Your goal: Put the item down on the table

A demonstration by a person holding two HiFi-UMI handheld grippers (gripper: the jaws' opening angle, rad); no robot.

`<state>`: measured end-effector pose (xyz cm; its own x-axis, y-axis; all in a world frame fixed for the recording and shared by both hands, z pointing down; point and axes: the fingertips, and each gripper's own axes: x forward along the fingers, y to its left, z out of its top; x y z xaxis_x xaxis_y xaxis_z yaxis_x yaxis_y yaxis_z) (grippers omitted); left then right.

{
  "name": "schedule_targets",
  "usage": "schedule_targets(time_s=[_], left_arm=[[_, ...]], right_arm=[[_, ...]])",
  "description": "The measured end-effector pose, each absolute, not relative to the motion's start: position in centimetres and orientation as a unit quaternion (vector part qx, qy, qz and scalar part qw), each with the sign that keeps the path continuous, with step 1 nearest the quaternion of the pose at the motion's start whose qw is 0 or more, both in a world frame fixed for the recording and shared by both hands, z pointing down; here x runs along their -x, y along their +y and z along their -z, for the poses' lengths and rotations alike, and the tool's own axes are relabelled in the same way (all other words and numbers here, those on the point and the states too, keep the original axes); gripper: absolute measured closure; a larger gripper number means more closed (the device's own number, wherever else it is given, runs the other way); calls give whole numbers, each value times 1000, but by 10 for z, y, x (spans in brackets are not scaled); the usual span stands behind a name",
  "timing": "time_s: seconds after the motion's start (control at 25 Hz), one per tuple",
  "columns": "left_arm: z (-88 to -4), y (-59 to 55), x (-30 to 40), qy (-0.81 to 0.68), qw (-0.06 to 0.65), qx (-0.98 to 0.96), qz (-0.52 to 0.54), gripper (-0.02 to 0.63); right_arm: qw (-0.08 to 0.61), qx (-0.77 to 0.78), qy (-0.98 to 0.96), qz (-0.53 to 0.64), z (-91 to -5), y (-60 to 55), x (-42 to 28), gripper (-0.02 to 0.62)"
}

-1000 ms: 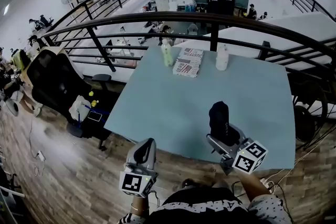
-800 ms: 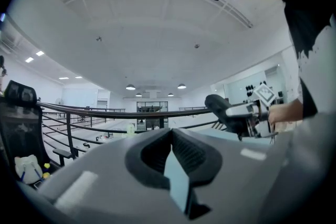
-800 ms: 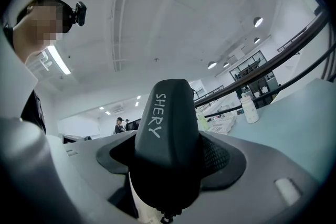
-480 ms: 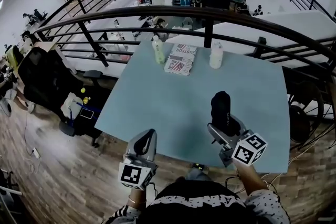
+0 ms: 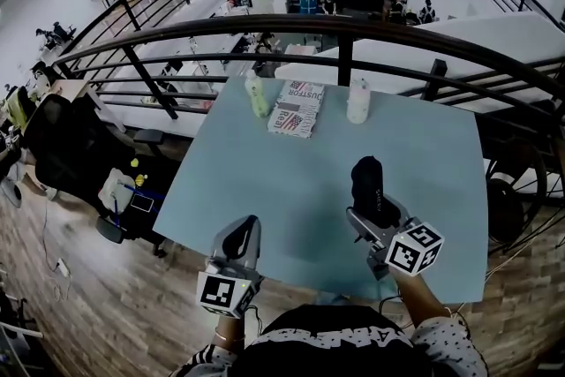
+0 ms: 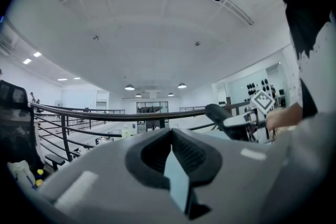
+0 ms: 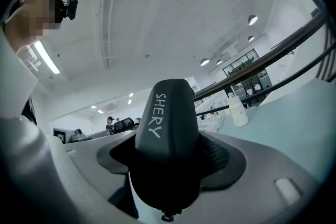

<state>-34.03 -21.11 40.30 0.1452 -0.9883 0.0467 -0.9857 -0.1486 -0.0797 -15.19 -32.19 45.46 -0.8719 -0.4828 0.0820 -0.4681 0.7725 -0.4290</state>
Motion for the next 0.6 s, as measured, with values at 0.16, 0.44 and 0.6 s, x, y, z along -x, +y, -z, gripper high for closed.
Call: schedule_targets(time_s=[0.16,0.44,0.6], left_arm=[[-404,-231,335,646,4,762,44,606],[-417,-260,325,639,11,768,50,606],[-422,-278,322,635,5,771,53,606]], right_arm=[[1,262,938,226,-466,-339,148,241],[-19,276,934,227,-487,-365,137,241],[-32,283,931,229,-500,-378,135,241]])
